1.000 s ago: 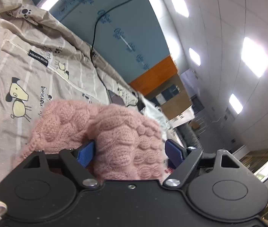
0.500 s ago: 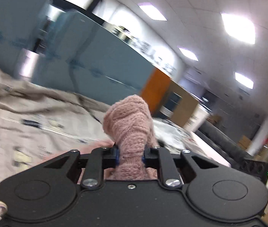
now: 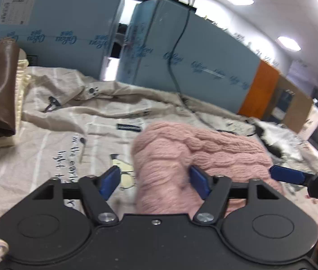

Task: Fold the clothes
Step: 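Open both grippers and reposition them on the folded sweater bundle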

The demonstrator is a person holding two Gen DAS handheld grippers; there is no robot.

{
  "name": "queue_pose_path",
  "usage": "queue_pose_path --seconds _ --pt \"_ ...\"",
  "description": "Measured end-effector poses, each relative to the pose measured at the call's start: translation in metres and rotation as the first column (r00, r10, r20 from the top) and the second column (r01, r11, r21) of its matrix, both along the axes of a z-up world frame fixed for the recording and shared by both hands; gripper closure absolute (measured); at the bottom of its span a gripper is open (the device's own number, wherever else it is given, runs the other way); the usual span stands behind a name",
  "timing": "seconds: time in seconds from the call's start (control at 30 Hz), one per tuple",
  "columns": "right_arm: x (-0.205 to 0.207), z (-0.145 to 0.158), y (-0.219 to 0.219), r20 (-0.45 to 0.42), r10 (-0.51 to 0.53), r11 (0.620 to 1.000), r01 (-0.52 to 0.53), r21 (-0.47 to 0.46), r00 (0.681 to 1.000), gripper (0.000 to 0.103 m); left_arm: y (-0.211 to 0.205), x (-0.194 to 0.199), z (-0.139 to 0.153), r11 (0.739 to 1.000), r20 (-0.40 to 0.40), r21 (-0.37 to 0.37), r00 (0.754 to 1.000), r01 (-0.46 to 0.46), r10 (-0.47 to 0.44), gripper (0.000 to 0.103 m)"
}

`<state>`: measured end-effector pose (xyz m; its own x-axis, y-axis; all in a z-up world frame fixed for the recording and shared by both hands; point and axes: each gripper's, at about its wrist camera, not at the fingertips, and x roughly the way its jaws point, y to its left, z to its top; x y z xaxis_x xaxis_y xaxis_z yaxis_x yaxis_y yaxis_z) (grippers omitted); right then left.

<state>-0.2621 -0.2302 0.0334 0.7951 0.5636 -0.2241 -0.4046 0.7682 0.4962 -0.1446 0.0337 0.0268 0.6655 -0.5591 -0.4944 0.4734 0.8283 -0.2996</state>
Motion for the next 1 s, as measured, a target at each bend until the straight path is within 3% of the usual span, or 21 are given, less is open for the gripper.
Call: queue_pose_path --seconds 0.17,0.37,0.47,0.6,0.77,0.87,1.0 --pt "0.029 -0.020 -0.006 -0.149 -0.028 0.998 0.036 0.049 0.988 0.018 -0.010 0.010 -0.010 0.998 -0.037 0.056 0.999 0.003 -0.001 0.029" --pt "0.037 -0.020 0.004 -0.181 -0.075 0.997 0.074 -0.016 0.981 0.019 -0.011 0.013 -0.015 0.998 -0.031 0.062 1.000 -0.001 0.003 0.021" --pt "0.033 -0.010 0.012 -0.178 -0.103 0.993 0.091 -0.074 0.979 0.019 -0.006 0.008 -0.008 0.999 -0.010 0.032 1.000 -0.005 0.005 0.020" --pt "0.023 0.009 0.014 -0.187 -0.151 0.985 0.133 -0.108 0.971 0.018 0.005 0.000 0.003 1.000 0.005 0.013 1.000 -0.009 0.009 0.010" --pt "0.011 0.026 0.006 -0.232 -0.286 0.951 0.245 -0.189 0.930 0.015 0.017 -0.010 0.008 1.000 -0.001 0.017 1.000 -0.011 0.011 0.003" --pt "0.007 0.026 0.000 -0.245 -0.357 0.922 0.297 -0.250 0.901 0.014 0.017 -0.011 0.005 1.000 -0.047 0.006 0.999 -0.004 0.005 0.003" --pt "0.009 0.013 -0.008 -0.330 -0.374 0.921 0.305 -0.244 0.867 0.012 0.015 -0.008 -0.001 1.000 -0.135 -0.016 0.991 -0.025 0.022 0.003"
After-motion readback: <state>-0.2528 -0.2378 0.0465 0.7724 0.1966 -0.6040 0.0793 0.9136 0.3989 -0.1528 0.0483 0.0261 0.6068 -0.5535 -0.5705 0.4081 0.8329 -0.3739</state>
